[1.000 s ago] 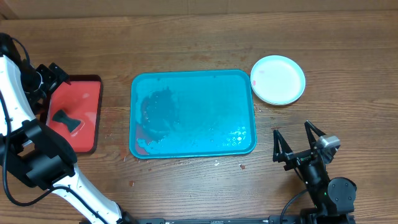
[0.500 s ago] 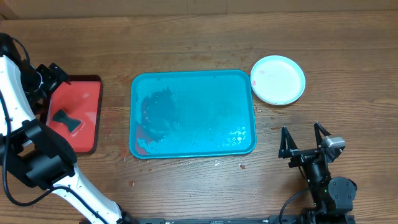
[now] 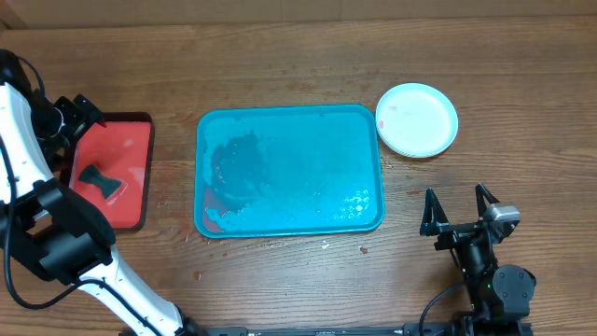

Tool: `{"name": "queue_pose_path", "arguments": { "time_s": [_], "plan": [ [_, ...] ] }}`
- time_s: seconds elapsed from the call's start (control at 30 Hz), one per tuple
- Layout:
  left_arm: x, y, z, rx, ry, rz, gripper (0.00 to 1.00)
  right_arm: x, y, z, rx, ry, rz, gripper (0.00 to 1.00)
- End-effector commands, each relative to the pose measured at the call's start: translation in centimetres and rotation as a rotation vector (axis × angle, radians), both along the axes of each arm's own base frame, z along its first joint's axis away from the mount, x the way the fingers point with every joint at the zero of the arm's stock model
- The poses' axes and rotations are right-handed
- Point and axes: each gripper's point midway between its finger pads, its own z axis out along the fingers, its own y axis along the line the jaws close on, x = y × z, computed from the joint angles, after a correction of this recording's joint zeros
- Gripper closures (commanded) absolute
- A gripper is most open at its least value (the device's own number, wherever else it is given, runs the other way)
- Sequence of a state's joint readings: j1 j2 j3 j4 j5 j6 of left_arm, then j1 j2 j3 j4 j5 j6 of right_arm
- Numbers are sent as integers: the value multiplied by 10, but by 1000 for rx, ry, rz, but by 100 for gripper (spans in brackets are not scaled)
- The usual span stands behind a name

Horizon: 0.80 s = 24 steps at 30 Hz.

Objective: Clean dirty plates on tray and stack at the side

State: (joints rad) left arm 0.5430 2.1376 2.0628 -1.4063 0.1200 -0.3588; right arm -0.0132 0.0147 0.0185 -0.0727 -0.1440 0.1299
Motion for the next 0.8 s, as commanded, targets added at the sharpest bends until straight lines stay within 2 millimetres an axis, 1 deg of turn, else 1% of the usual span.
{"name": "queue_pose_path", "arguments": {
  "time_s": [0.0,0.53,0.67,0.77],
  "plan": [
    [3,0,11,16,-30,-17,0,0,-4,-2,-7,-4,-18,0],
    [2,1,11,16,-30,-15,0,0,-4,-2,-7,-4,-18,0],
    [5,-4,11,25,-24,-35,0,0,-4,-2,-7,-4,-18,0],
    [0,2,10,71,8,-41,0,0,-4,-2,-7,-4,-18,0]
  ]
}}
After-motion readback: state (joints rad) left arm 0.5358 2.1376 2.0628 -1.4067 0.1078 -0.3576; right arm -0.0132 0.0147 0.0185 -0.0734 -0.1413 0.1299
